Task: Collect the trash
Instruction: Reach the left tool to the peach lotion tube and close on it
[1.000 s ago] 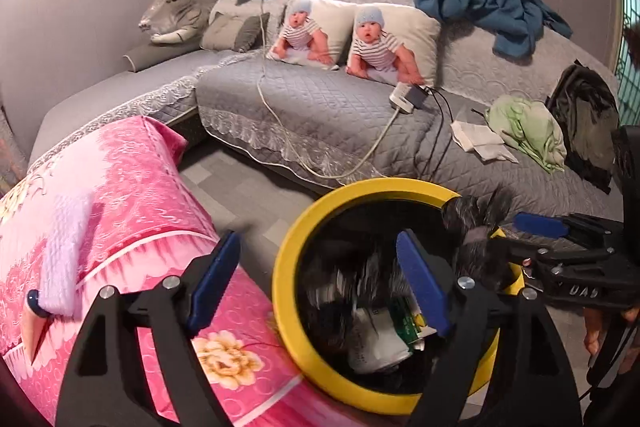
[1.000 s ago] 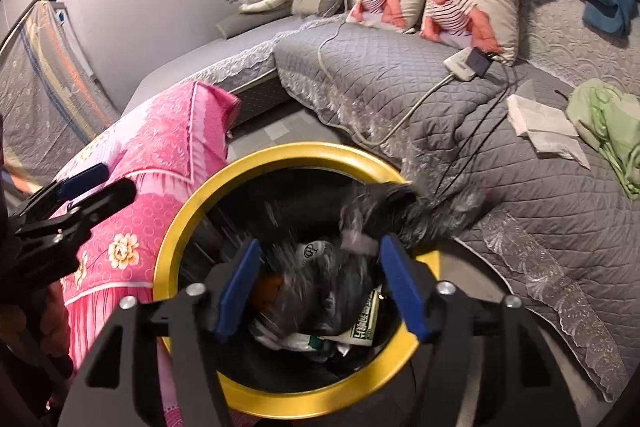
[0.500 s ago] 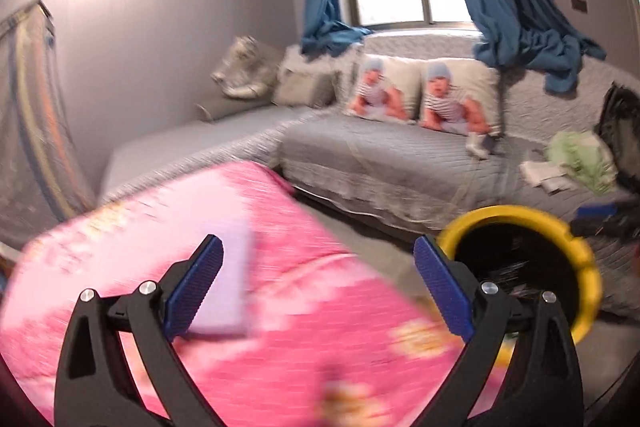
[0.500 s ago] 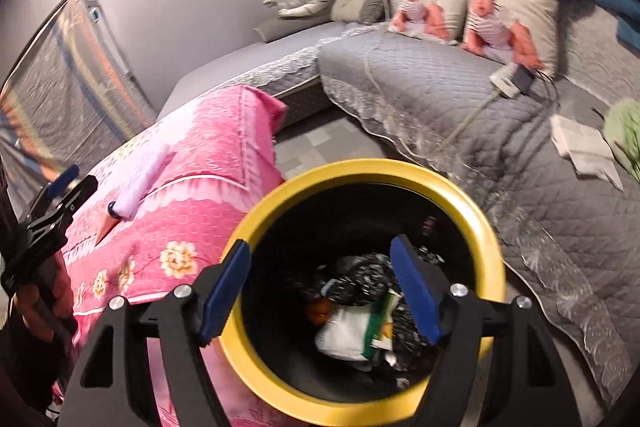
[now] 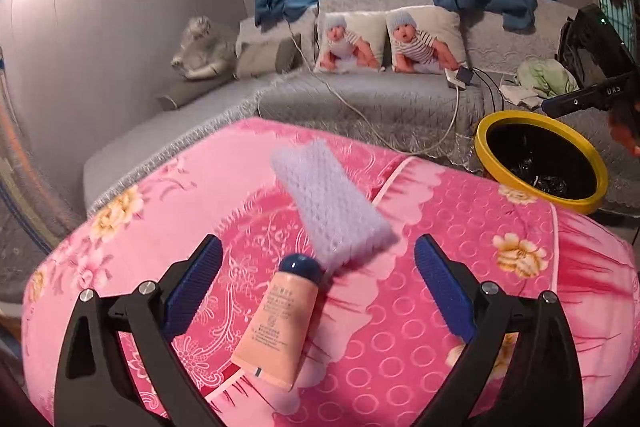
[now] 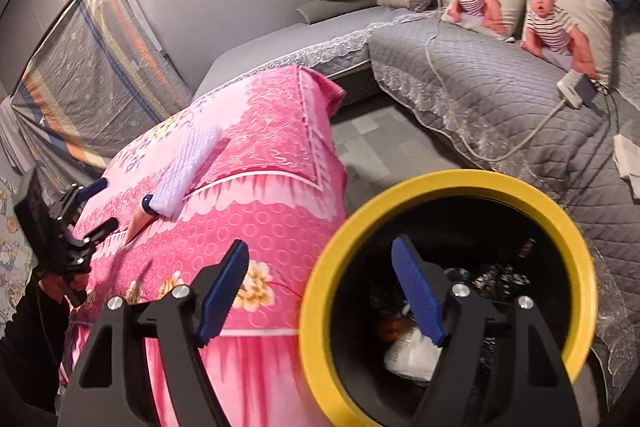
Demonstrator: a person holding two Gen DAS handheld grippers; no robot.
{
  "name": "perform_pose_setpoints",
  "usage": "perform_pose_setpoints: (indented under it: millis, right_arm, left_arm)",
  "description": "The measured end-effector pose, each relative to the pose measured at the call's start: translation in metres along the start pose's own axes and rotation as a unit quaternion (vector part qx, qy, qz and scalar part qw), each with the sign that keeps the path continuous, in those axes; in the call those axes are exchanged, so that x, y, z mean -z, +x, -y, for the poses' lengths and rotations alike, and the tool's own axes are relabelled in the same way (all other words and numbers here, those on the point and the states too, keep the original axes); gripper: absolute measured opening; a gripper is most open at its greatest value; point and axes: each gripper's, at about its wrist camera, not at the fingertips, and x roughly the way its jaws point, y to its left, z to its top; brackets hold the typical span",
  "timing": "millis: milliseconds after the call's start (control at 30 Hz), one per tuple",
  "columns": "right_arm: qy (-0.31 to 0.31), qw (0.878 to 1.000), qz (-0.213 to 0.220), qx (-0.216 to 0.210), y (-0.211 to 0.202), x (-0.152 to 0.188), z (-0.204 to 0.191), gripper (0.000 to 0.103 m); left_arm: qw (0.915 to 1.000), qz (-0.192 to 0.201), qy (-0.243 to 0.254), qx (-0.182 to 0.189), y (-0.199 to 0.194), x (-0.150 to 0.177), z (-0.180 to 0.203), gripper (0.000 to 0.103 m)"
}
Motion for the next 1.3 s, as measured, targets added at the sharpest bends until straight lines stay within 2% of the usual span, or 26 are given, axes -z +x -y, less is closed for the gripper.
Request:
perform_pose_setpoints:
  millis: [200, 400, 533, 667, 800, 867, 967, 1100, 1300]
  right_arm:
    - [-0.018, 1.0, -0.006, 0.005, 0.005, -0.005, -0.014, 0.071]
    - [-0.015, 1.0, -0.012, 0.018, 0.011, -0.008, -0.013, 0.071]
    - [-0.016, 1.0, -0.012, 0.021, 0.014, -0.007, -0.013, 0.071]
    - [-0.013, 1.0, -0.016, 0.018, 0.019, -0.006, -0.013, 0.071]
    - [-0.016, 1.0, -0.015, 0.016, 0.018, -0.005, -0.015, 0.071]
    - [-0.018, 1.0, -0.013, 0.016, 0.016, -0.006, -0.016, 0.071]
    - [-0.022, 1.0, -0.008, 0.011, 0.012, -0.009, -0.021, 0.071]
    - [-0.052, 0.998, -0.003, -0.016, 0.01, -0.02, -0.047, 0.071]
    - [-0.149, 0.986, -0.022, -0.073, 0.045, -0.035, -0.126, 0.071]
  left_arm:
    - [0.9991, -0.026, -0.029, 0.02, 0.025, 0.016, -0.027, 0.09]
    - [0.9982, -0.044, -0.016, 0.036, 0.043, 0.017, -0.025, 0.085]
    - [0.9976, -0.055, -0.017, 0.038, 0.049, 0.018, -0.023, 0.076]
    - [0.9963, -0.072, -0.023, 0.042, 0.057, 0.019, -0.024, 0.059]
    - [0.994, -0.097, -0.021, 0.048, 0.07, 0.023, -0.022, 0.05]
    - [0.994, -0.096, -0.022, 0.048, 0.071, 0.023, -0.022, 0.04]
    - [0.9947, -0.089, -0.031, 0.04, 0.068, 0.023, -0.025, 0.037]
    - [0.9957, -0.073, -0.042, 0.039, 0.051, 0.021, -0.027, 0.036]
    - [0.9969, -0.042, -0.065, 0.019, 0.005, 0.017, -0.03, 0.033]
